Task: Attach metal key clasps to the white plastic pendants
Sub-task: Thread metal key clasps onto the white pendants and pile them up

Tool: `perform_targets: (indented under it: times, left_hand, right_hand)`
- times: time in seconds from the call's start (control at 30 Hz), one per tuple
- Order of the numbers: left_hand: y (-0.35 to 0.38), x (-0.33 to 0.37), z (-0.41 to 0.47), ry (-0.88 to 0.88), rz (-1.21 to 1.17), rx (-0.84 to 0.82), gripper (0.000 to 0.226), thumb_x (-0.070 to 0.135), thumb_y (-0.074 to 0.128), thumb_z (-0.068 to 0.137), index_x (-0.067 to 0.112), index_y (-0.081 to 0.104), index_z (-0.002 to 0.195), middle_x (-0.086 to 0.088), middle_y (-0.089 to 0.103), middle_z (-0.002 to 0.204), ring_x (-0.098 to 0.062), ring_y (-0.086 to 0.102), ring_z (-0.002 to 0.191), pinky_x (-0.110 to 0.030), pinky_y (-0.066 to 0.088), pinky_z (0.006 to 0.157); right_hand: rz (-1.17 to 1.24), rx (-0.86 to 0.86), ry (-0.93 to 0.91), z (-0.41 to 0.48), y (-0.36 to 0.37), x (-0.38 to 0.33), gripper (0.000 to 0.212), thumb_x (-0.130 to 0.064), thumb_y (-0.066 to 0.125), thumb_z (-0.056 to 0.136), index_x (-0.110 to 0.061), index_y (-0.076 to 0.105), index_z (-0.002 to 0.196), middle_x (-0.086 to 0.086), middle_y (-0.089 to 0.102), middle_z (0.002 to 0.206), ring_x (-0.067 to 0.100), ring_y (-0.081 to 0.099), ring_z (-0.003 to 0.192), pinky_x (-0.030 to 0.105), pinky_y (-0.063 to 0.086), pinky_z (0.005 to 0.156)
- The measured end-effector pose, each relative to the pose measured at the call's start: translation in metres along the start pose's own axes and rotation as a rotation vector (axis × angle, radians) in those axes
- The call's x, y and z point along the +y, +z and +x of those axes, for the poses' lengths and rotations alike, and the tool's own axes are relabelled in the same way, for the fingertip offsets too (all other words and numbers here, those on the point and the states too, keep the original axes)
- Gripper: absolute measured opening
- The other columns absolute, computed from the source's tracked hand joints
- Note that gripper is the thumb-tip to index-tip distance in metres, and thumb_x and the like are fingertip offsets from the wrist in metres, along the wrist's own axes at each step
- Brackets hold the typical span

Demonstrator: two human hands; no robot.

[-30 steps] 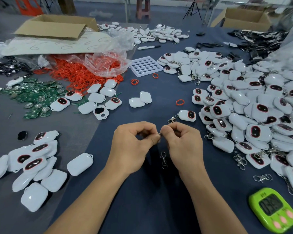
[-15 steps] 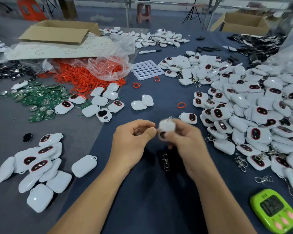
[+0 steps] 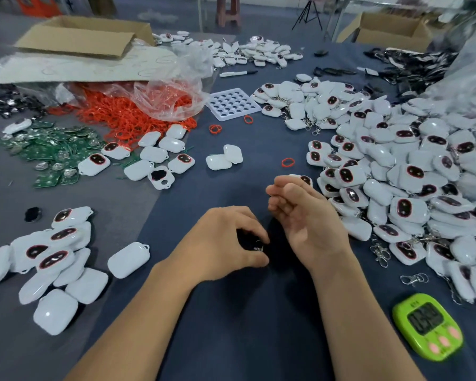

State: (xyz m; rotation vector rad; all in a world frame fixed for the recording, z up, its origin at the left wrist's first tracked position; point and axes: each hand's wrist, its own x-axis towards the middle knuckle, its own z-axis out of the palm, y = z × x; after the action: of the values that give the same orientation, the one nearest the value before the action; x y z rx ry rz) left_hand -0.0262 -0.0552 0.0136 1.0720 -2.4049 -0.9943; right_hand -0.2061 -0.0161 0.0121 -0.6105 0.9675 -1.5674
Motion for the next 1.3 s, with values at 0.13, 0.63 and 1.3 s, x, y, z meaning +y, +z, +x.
perform_targets:
  times: [0.13, 0.63, 1.3]
  left_hand:
    - [0.003, -0.003, 0.002, -0.06, -0.05, 0.072, 0.015, 0.031, 0.088, 0.07, 0.037, 0.074, 0.069, 0.023, 0.068, 0.086, -0.001, 0.065, 0.082, -0.023, 0.052, 0.073]
    - [0.001, -0.02, 0.017, -0.323, 0.05, 0.597, 0.028, 0.021, 0.062, 0.089, 0.04, 0.07, 0.108, 0.024, 0.065, 0.077, -0.003, 0.062, 0.08, -0.027, 0.048, 0.082]
    - [-0.016, -0.039, 0.06, -0.316, 0.078, 0.732, 0.017, 0.031, 0.051, 0.099, 0.033, 0.067, 0.094, 0.012, 0.068, 0.088, -0.017, 0.06, 0.089, -0.033, 0.038, 0.074]
  right_hand:
    - [0.057, 0.0, 0.027, -0.003, -0.004, 0.001, 0.034, -0.001, 0.055, 0.097, -0.017, 0.084, 0.089, 0.009, 0.077, 0.093, 0.014, 0.069, 0.076, 0.026, 0.058, 0.08]
    - [-1.052, 0.031, -0.234, -0.01, 0.023, 0.027, 0.033, -0.002, 0.073, 0.079, -0.034, 0.074, 0.081, -0.024, 0.073, 0.079, -0.002, 0.067, 0.071, 0.007, 0.046, 0.067]
    - [-0.802, 0.301, -0.204, -0.002, 0.025, 0.025, 0.011, -0.037, 0.07, 0.09, -0.039, 0.078, 0.082, -0.007, 0.073, 0.075, 0.006, 0.063, 0.067, 0.01, 0.046, 0.06]
